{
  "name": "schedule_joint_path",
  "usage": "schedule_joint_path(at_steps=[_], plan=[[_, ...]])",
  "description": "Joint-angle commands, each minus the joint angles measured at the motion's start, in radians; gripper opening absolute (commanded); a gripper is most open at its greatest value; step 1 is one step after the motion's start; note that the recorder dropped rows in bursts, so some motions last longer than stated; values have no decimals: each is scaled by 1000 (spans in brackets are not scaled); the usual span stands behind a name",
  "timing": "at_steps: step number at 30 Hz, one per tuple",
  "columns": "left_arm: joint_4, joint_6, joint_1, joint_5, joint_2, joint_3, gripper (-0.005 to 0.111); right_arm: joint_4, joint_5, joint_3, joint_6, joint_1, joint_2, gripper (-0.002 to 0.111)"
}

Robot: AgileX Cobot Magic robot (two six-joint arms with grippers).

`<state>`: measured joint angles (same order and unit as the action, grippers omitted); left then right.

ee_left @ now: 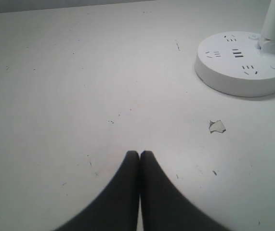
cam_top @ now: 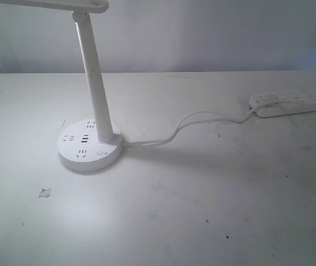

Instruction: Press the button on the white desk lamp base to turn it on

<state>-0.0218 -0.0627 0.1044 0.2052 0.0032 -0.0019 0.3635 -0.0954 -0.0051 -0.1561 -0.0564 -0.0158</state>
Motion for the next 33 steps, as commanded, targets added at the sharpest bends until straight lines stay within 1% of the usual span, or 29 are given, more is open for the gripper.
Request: schedule_joint_path(at_steps=[1, 5, 9, 11, 14, 18, 33], plan=[[0, 0, -8, -4, -3, 2, 0, -1, 19, 5, 25, 91, 16, 0], [0, 0, -8, -4, -3, 2, 0, -1, 115, 5, 22, 93, 16, 0], [0, 0, -8, -4, -3, 2, 0, -14, 305, 5, 22, 93, 16, 0], [0, 0, -8, -4, -3, 2, 0, -87, 374, 5, 24, 93, 16, 0], [0, 0, -8, -4, -3, 2, 0, -208, 427, 5, 55, 93, 16, 0], [0, 0, -8, -4, -3, 2, 0, -270, 431, 5, 82, 93, 16, 0], [0, 0, -8, -4, -3, 2, 0, -284, 433, 5, 82, 93, 16, 0]])
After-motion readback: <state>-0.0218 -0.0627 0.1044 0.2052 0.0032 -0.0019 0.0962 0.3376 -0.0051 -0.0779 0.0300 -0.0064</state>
